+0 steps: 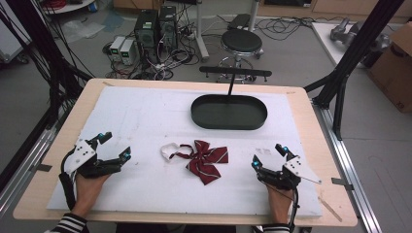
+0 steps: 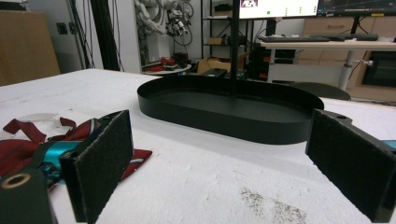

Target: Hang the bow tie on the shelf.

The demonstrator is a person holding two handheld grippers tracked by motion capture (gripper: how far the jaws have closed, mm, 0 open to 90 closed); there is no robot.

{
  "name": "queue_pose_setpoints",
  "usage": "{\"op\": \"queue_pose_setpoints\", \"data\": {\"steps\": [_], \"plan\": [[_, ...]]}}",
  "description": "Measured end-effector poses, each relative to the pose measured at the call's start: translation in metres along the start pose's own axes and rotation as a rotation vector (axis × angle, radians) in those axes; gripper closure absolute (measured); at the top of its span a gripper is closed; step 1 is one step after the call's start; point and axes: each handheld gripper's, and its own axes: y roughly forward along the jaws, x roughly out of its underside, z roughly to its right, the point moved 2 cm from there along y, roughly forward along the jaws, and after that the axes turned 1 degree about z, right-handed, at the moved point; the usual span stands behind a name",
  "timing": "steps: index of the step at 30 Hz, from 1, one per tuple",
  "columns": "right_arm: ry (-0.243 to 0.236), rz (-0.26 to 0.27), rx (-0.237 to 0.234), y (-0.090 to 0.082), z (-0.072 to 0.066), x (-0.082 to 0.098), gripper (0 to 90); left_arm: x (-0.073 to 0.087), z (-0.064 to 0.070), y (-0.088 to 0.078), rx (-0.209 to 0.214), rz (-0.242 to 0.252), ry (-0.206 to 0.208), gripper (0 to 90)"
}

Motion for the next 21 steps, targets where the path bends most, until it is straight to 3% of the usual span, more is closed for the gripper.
{"op": "queue_pose_setpoints", "data": {"steps": [10, 16, 21], "plan": [[0.001, -0.001, 0.000, 0.000, 0.000, 0.000, 6.7, -0.032, 0.007, 0.023, 0.046, -0.127, 0.057, 13.4], [0.004, -0.003, -0.001, 0.000, -0.001, 0.000, 6.7, -0.040, 0.016, 0.040, 0.077, -0.169, 0.078, 13.4], [-0.001, 0.001, 0.000, 0.000, -0.001, 0.000, 6.7, -0.043, 0.025, 0.057, 0.114, -0.237, 0.105, 13.4]]}}
